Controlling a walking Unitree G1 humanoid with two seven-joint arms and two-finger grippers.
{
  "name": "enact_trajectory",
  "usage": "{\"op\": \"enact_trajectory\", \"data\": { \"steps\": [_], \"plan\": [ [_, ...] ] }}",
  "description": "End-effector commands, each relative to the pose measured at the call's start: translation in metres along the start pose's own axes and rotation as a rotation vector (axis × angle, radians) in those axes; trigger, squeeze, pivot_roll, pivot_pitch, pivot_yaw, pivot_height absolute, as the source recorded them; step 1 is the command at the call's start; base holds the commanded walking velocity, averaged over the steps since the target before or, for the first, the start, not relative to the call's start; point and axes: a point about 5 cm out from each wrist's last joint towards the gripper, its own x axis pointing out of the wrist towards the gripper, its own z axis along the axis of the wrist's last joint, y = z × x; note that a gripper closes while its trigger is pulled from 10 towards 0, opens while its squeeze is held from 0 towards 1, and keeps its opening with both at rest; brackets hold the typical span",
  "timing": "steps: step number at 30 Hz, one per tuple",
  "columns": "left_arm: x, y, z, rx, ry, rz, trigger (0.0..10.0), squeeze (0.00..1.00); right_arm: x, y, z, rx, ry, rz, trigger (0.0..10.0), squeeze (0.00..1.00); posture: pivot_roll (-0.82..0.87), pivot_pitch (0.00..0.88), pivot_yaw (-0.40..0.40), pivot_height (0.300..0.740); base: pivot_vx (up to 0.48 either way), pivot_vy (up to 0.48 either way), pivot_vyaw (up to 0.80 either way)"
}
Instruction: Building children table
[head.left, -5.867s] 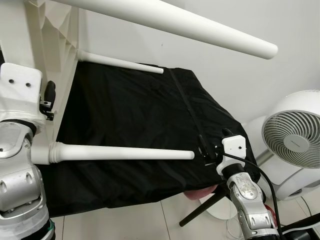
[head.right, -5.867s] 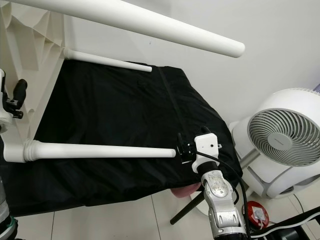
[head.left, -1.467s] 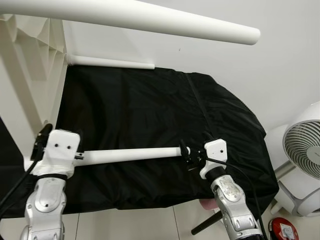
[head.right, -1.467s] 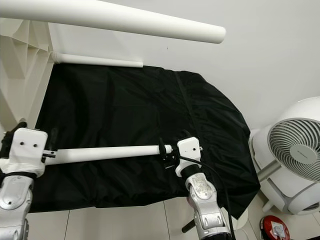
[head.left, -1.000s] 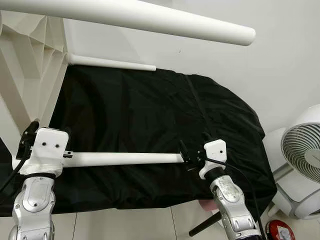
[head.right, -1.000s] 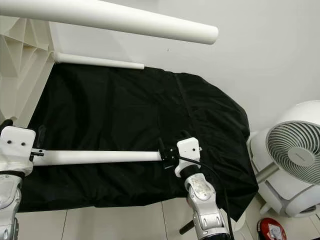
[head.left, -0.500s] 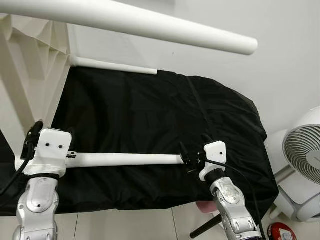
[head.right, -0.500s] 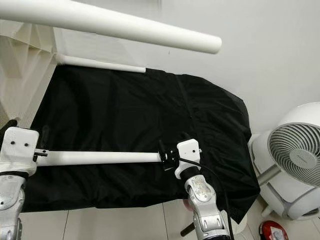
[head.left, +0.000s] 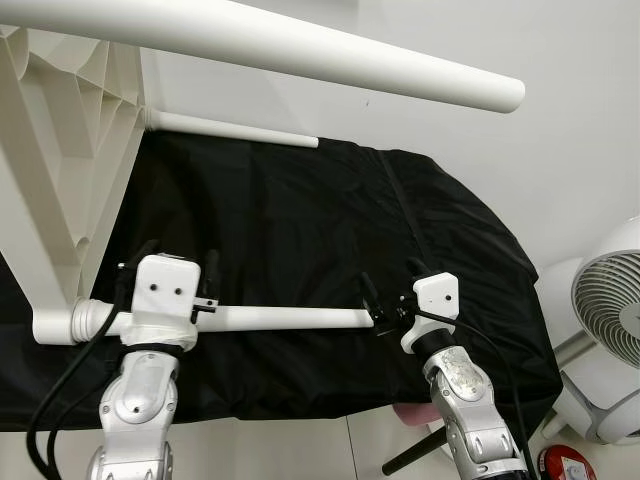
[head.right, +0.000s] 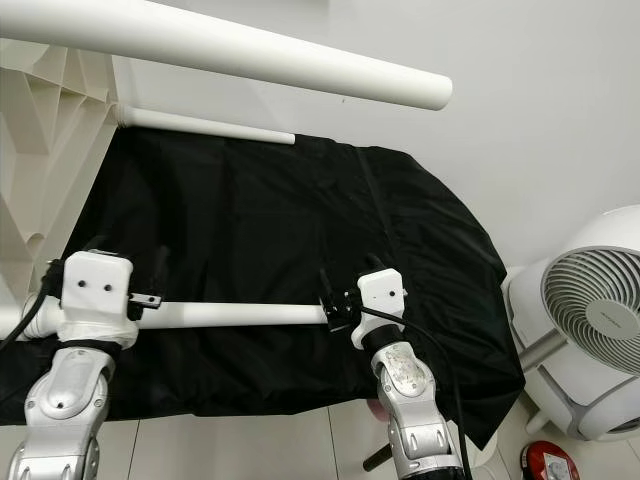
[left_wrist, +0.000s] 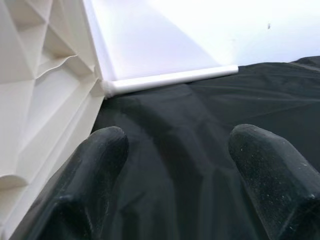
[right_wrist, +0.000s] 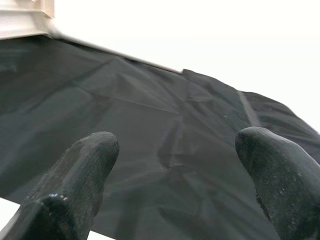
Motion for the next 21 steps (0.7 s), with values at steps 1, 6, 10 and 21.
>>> {"op": "enact_trajectory", "data": {
  "steps": [1,6,10,21],
  "plan": [
    [0.001,-0.008,-0.006,-0.020,0.024,-0.006,10.0,0.00,-0.004,-0.008,-0.006,-0.024,0.032,-0.039,10.0,0.00,0.07,0.000,-0.179,0.740,0.000,0.000,0.00],
    [0.004,-0.015,-0.017,-0.095,0.051,-0.032,10.0,0.00,-0.006,-0.007,-0.014,-0.052,0.067,-0.078,10.0,0.00,0.07,0.000,-0.146,0.740,0.000,0.000,0.00],
    [0.007,-0.016,-0.022,-0.122,0.066,-0.041,10.0,0.00,-0.005,-0.006,-0.016,-0.058,0.073,-0.093,10.0,0.00,0.06,0.000,-0.130,0.740,0.000,0.000,0.00],
    [0.037,-0.032,-0.040,-0.240,0.130,-0.187,10.0,0.00,0.002,-0.009,-0.016,-0.068,0.043,-0.155,10.0,0.00,-0.03,0.000,-0.031,0.740,0.000,0.000,0.00]
  ]
}}
